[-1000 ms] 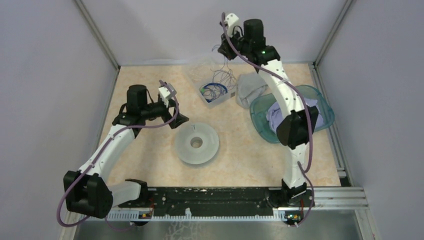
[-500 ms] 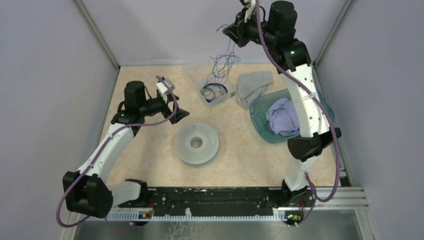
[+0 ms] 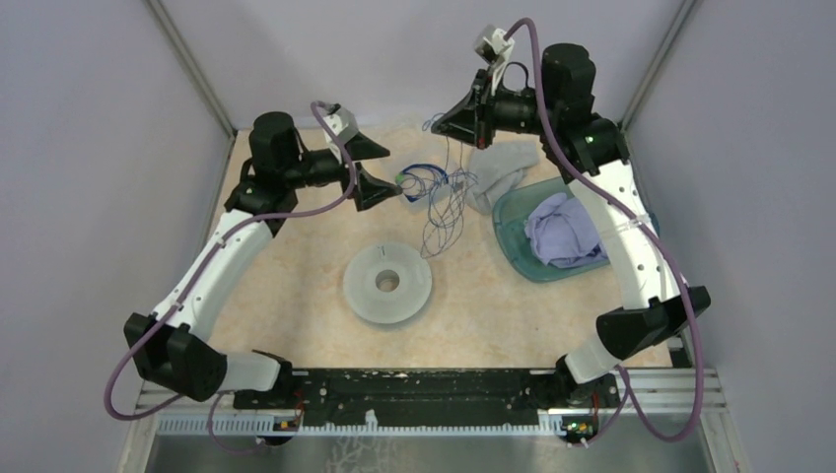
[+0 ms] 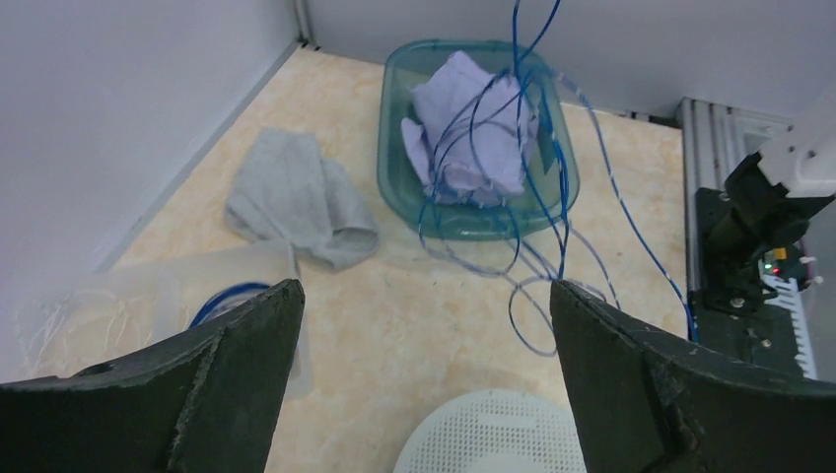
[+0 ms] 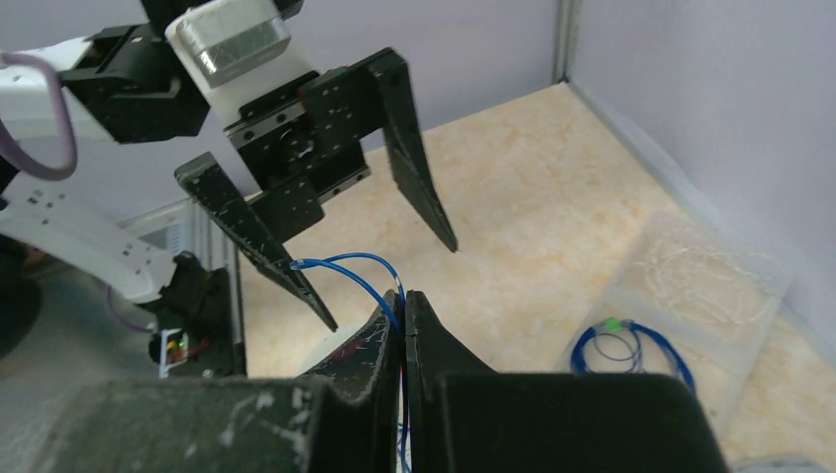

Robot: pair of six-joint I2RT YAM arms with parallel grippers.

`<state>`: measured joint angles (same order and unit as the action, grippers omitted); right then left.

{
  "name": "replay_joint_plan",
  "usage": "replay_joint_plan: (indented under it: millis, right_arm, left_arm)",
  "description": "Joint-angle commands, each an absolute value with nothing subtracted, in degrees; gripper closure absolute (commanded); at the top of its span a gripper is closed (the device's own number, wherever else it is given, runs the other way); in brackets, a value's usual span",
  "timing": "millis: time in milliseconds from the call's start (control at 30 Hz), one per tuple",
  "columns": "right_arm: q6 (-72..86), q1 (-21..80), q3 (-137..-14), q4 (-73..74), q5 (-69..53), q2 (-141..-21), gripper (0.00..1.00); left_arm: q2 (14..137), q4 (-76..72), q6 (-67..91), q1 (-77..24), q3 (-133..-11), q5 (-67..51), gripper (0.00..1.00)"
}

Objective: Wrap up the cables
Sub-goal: Adjust the cable at the center of the board.

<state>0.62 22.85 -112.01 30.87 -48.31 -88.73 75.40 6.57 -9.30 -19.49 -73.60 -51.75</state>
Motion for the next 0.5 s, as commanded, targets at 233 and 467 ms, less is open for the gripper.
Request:
replay_joint_plan:
  millis: [233,467]
  right_arm:
    - [8.1,23.4,-103.4,19.9,-61.7,-84.9,0.99]
    - [10.9,23.4,-99.4,16.7,-61.0,-84.9,0.99]
  left_arm:
    - [80.3,0.8,-3.5,-27.4,-76.2,-58.7,0.05]
    - [81.0,-8.7,7.9,-27.6,-72.2,-60.4,0.09]
